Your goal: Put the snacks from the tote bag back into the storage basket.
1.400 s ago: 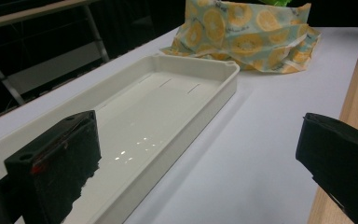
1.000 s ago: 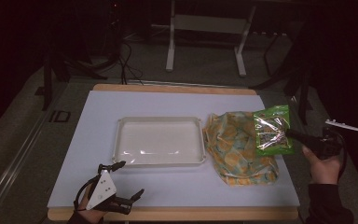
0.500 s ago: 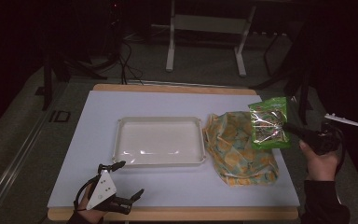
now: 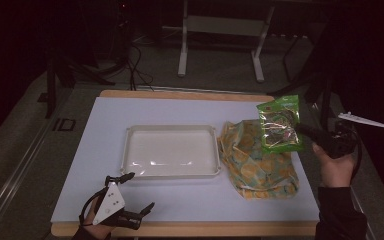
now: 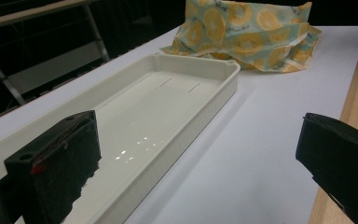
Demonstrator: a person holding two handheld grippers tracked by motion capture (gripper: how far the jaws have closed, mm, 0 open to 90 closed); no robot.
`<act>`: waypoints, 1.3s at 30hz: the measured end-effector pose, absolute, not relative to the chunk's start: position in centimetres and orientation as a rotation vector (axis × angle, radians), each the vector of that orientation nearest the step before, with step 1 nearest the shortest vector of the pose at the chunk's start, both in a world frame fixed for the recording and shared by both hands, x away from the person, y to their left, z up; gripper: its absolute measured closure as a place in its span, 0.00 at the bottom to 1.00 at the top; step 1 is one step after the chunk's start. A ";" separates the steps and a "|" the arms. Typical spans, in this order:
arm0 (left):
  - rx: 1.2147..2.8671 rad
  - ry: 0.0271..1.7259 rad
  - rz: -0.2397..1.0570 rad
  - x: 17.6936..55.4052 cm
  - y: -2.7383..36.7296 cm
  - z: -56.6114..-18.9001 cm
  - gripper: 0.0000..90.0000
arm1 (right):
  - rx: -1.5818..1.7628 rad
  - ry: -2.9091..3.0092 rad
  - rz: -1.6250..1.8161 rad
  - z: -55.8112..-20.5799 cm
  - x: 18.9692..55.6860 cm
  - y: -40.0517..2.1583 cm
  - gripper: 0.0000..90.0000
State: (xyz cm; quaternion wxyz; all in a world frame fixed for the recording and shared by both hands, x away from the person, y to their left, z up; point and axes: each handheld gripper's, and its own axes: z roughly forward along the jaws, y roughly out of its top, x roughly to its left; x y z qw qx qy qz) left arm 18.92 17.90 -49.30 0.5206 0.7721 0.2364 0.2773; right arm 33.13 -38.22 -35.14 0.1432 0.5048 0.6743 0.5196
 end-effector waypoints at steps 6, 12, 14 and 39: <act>1.850 0.564 0.665 18.9 17.9 -49.3 0.00 | 1.412 1.966 1.512 -34.4 33.6 -36.7 0.99; 1.851 0.562 0.667 18.9 17.9 -49.3 0.00 | 1.396 1.986 1.539 -33.9 33.9 -35.6 0.99; 1.851 0.564 0.667 18.9 17.9 -49.3 0.00 | 1.392 1.994 1.546 -33.8 34.1 -35.1 0.99; 1.850 0.558 0.663 18.8 17.9 -49.2 0.00 | 1.340 2.059 1.632 -34.7 35.8 -29.0 0.99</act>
